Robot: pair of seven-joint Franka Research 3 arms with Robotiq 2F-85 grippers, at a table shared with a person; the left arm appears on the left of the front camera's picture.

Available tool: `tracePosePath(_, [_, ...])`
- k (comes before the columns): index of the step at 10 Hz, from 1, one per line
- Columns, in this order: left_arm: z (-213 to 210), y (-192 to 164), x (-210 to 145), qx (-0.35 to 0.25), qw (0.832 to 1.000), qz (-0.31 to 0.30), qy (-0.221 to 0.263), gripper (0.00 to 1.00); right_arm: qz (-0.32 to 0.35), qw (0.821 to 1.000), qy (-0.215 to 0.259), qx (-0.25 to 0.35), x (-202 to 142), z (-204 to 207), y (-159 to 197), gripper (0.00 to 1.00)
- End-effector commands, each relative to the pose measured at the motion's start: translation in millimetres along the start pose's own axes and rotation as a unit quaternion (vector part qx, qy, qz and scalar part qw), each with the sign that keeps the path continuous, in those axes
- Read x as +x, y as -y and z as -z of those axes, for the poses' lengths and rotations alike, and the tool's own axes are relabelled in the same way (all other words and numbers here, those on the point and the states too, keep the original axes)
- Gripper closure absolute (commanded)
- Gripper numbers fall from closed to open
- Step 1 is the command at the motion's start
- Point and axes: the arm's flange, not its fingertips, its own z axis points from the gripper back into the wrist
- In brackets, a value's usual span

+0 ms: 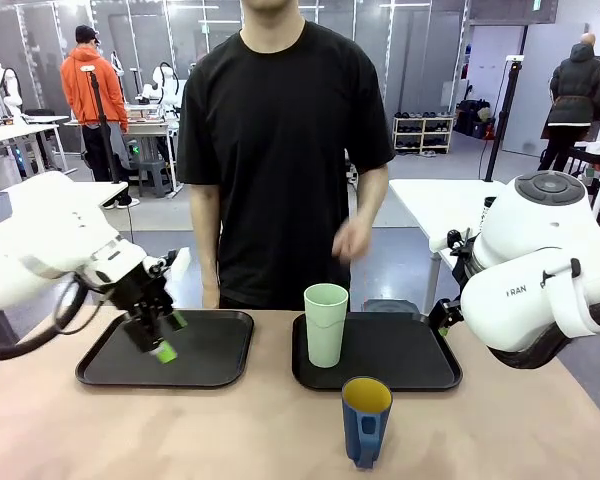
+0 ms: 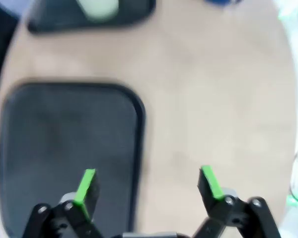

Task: Sort and store the cups by type.
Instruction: Pick up the Handle plastic cup and place it into the empty Flat Tray.

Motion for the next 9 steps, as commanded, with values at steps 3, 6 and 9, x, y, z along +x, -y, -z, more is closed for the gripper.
tracePosePath(3, [-46.4, 47.3, -29.2, -0.029, 0.98, -0.109, -0.167, 0.0, 0.0, 1.0, 0.001, 0.0, 0.7, 0.3, -0.3, 0.0])
tracePosePath(6, [-62.0, 61.2, -68.2, -0.026, 0.971, -0.117, -0.207, 0.0, 0.0, 1.0, 0.001, 0.0, 0.7, 0.3, -0.3, 0.0])
tracePosePath(9, [-58.7, 63.8, -90.8, -0.018, 0.975, -0.091, -0.203, 0.0, 0.0, 1.0, 0.001, 0.0, 0.7, 0.3, -0.3, 0.0])
